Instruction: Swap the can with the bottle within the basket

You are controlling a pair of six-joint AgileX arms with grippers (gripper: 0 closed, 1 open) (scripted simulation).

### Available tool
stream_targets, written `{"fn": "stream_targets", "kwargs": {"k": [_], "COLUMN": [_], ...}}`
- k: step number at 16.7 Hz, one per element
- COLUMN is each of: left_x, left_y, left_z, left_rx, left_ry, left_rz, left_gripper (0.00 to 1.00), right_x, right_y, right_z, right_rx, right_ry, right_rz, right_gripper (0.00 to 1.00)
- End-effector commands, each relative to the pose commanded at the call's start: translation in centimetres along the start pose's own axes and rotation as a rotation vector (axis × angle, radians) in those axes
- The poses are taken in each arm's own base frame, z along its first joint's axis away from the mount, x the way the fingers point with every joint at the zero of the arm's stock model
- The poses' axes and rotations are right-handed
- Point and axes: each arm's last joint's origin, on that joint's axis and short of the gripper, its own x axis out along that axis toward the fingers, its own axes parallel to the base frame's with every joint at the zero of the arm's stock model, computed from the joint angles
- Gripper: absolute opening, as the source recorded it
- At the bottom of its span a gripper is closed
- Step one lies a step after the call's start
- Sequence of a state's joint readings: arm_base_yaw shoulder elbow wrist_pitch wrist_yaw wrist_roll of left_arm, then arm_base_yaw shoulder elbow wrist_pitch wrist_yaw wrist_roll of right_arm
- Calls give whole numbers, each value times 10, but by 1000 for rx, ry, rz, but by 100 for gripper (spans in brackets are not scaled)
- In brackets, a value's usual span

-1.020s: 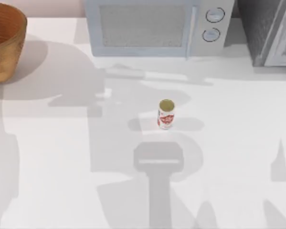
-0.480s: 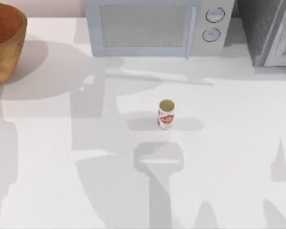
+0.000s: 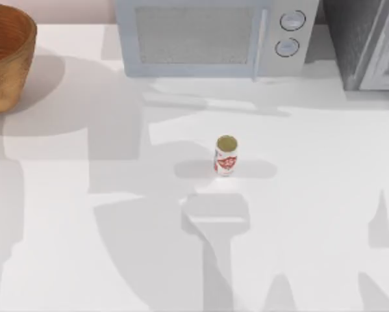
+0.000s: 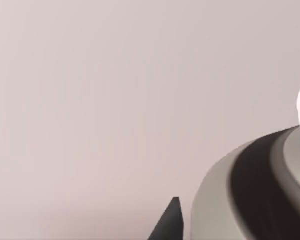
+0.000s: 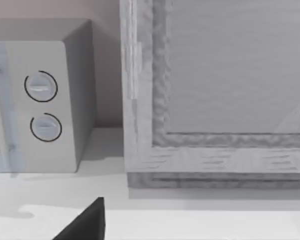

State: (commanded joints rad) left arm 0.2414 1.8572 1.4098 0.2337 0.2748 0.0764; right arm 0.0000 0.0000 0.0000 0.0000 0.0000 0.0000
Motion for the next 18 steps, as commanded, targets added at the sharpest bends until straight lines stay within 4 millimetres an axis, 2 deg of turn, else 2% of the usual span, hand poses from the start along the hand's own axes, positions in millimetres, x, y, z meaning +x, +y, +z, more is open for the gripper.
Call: {"fn": "stream_targets", "kwargs": {"k": [12, 18], "left_x": [0, 0], "left_y": [0, 0], "left_z": [0, 0], "left_rx": [0, 0], "left_ry": [0, 0], "left_rz": [0, 0], "left_gripper": [98, 100], "right_x": [0, 0], "right_y": [0, 0], "right_z": [0, 0], "right_rx": [0, 0], "right_ry": [0, 0], "right_rz": [0, 0], "right_gripper": [100, 100]}}
